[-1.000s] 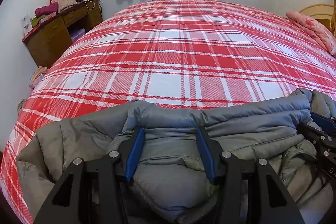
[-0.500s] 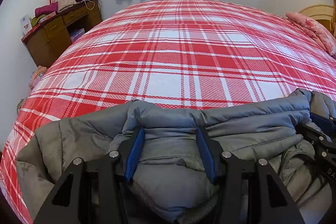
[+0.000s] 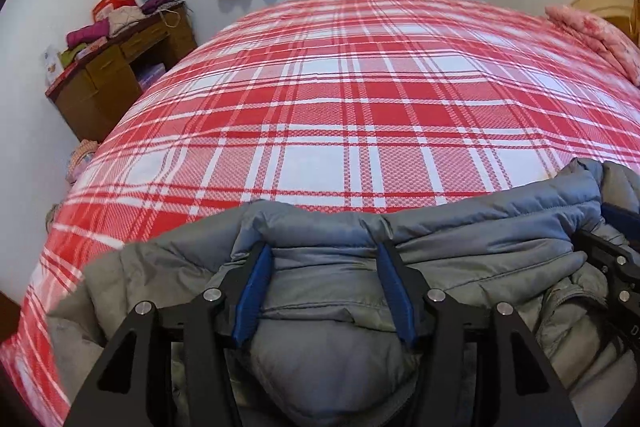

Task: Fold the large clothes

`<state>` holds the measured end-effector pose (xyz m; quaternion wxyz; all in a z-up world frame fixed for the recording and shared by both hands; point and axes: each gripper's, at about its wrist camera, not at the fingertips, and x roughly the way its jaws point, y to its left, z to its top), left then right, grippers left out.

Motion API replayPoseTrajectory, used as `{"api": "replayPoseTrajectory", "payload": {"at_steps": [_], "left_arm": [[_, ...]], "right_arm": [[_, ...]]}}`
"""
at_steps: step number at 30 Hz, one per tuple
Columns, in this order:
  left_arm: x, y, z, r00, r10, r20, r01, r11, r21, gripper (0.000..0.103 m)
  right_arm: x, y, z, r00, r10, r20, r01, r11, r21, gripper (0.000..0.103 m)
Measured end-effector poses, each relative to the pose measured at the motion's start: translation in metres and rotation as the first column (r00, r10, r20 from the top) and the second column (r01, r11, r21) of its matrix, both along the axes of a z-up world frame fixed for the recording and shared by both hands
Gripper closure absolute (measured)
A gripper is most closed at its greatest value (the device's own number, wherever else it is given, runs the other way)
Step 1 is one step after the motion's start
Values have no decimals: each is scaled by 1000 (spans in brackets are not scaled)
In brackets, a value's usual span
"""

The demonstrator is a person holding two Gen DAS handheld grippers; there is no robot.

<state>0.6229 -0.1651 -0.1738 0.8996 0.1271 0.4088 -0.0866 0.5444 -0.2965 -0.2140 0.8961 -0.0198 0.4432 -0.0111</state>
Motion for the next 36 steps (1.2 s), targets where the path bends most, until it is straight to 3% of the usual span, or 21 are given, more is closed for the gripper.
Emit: {"api": "replayPoseTrajectory", "payload": {"at_steps": [2,4,5,8,11,15,21,25,34,36], "left_arm": [[-9,16,21,999,32,3,-32,998,-45,47],[-33,40,52,999,29,32,-26,993,-115,46],[-48,51,64,999,21,49,-15,992,-127,45],[-115,87,91,994,-19,104,33,990,-134,39],[-179,119,98,990,-45,132,65,986,-155,36],[-267,156,89,989,-42,139,64,986,-157,36],[-363,181,63,991,-87,105,102,984,-147,36],[-398,190,37,993,-115,35,119,980,-158,36],[-432,208,5,995,-87,-49,78,984,-157,36],[-435,215,1,996,-61,-60,51,987,-154,36]], "right_arm": [[-20,-16,19,999,-33,23,31,998,56,47],[-51,-31,39,997,-43,67,35,993,109,31],[-75,-41,47,996,-41,75,32,991,128,28],[-132,-57,53,999,-11,51,3,991,137,26],[-199,-76,46,1000,-15,20,12,991,132,23],[-272,-90,39,998,-69,6,67,985,161,22],[-378,-97,30,985,-172,2,169,965,199,15],[-428,-86,15,979,-204,-19,204,956,212,14],[-477,-57,-10,981,-189,-44,194,953,233,14],[-487,-53,-12,982,-184,-39,188,951,247,18]]}}
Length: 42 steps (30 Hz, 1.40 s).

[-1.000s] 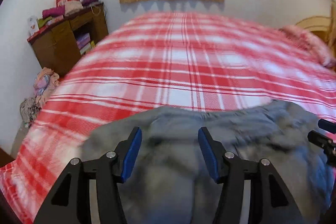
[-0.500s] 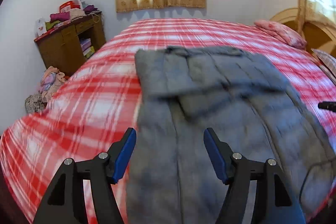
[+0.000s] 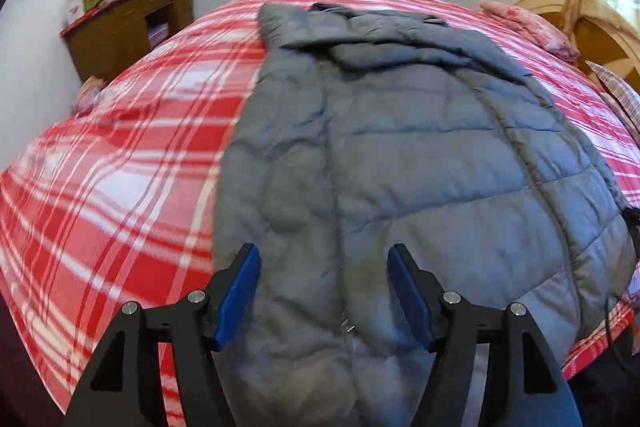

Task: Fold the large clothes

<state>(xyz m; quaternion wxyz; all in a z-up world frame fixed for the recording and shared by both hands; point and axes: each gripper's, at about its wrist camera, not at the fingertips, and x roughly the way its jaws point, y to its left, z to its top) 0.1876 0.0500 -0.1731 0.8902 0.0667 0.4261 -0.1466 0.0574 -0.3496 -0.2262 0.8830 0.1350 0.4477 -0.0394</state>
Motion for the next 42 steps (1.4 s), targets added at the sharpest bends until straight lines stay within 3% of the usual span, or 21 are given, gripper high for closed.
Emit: {"api": "replayPoseTrajectory", "payload": {"at_steps": [2,3,7,8,10,11,12,18,23,27,30,33,35,37,38,42], "left_arm": [[-4,6,-4,1000,9,-21,-8,1000,13,36],[-7,10,-6,999,11,-42,-11,1000,-6,36],[-14,15,-10,998,-26,-66,23,998,-57,39],[-16,15,-10,997,-41,-63,36,997,-70,61],[-20,12,-6,996,-76,-55,72,995,-76,88],[-24,13,0,996,-87,-34,84,993,-88,97],[-26,13,5,995,-94,-19,92,992,-88,99],[-57,42,88,980,-103,169,139,967,-215,100],[-90,66,156,954,-99,284,194,925,-326,101],[-80,70,186,930,-70,360,181,942,-284,103],[-36,60,179,920,-28,391,116,972,-204,103],[20,47,157,934,0,358,67,982,-177,103],[28,34,144,944,-30,329,98,977,-191,103],[19,21,131,943,-57,327,108,984,-139,103],[17,18,122,954,-64,291,102,988,-116,103],[9,28,91,987,-69,146,92,983,-159,102]], "right_arm": [[-5,9,-1,1000,25,4,-25,1000,6,24],[-7,14,-2,999,43,2,-43,999,-7,32],[-9,24,-5,996,89,25,-90,995,38,76],[-10,23,-5,995,92,40,-95,993,69,81],[-13,23,-1,994,90,69,-95,992,80,89],[-16,24,5,992,87,95,-94,992,79,89],[-18,24,10,990,85,117,-95,992,81,90],[-49,27,76,946,87,311,-114,991,70,93],[-81,34,137,881,85,465,-121,991,48,93],[-70,31,170,842,70,536,-90,996,10,93],[-13,10,171,841,20,541,-62,996,59,94],[59,0,162,859,-34,511,-20,995,99,94],[81,-1,158,863,-58,503,-7,992,126,94],[81,2,158,858,-55,511,-12,992,128,94],[82,6,158,857,-44,514,-15,994,110,94],[70,13,154,859,-13,511,-23,998,63,94]]}}
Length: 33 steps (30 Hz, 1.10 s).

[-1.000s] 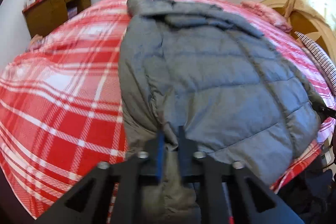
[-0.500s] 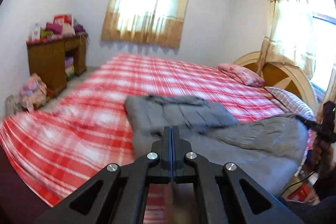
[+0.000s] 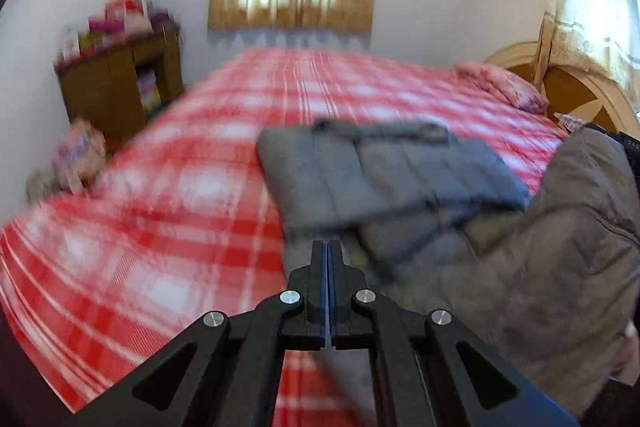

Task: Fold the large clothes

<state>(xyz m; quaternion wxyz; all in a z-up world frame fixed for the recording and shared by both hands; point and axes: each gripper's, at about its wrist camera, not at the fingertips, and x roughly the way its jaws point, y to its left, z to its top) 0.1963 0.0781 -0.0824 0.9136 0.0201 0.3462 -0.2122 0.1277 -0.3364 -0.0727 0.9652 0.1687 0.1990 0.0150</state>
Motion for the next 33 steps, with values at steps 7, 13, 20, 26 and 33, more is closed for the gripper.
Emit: {"api": "replayPoseTrajectory", "payload": {"at_steps": [7,13,20,26,33], "left_arm": [[-35,4,-13,997,32,-72,-34,999,-29,1],[-62,-15,-30,990,85,-116,-73,992,105,1],[-63,-36,-86,949,45,-311,-14,995,101,4],[-65,-34,-83,947,-57,-317,63,998,9,98],[-13,-17,3,991,-57,-120,47,995,-83,98]], "right_arm": [[-19,2,-12,1000,14,-7,-14,1000,-4,94],[-52,5,-15,1000,19,6,-19,1000,-4,94],[-68,13,-28,999,46,-3,-46,998,-30,94],[-69,14,-36,998,55,9,-54,998,-20,94],[-16,-1,-9,999,0,52,0,1000,-8,94]]}}
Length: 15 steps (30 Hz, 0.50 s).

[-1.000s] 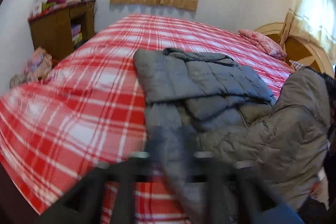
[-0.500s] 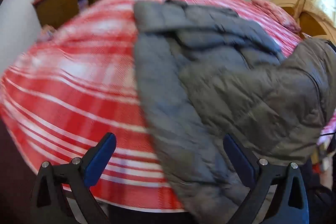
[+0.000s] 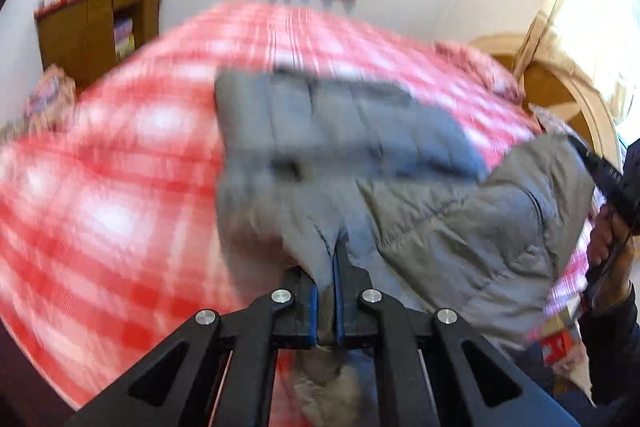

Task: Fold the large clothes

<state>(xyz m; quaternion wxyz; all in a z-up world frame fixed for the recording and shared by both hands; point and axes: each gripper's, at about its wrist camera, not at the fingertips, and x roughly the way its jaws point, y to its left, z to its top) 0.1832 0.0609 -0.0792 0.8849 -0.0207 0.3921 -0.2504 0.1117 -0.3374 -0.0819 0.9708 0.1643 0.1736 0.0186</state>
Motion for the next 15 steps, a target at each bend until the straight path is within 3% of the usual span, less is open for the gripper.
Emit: {"api": "replayPoseTrajectory", "payload": {"at_steps": [2,5,9,10,11,13,15], "left_arm": [[45,-4,20,999,22,42,-21,1000,-24,98],[103,-12,27,998,32,52,-29,998,-48,97],[177,-1,15,990,138,-34,-141,983,-115,84],[186,5,16,985,168,-35,-171,978,-121,70],[192,15,18,976,217,-17,-217,967,-134,46],[198,33,26,956,291,31,-282,945,-168,18],[197,54,31,928,366,77,-345,917,-200,14]], "right_arm": [[34,-9,7,999,-51,6,51,999,1,94],[83,-23,7,994,-107,-21,108,994,16,94],[142,-41,-12,981,-158,-113,163,986,33,94],[153,-45,-20,977,-164,-138,171,984,44,94],[164,-49,-28,973,-164,-163,174,984,48,94],[175,-55,-37,969,-167,-180,181,982,61,91],[190,-56,-44,966,-164,-200,180,981,68,87]]}}
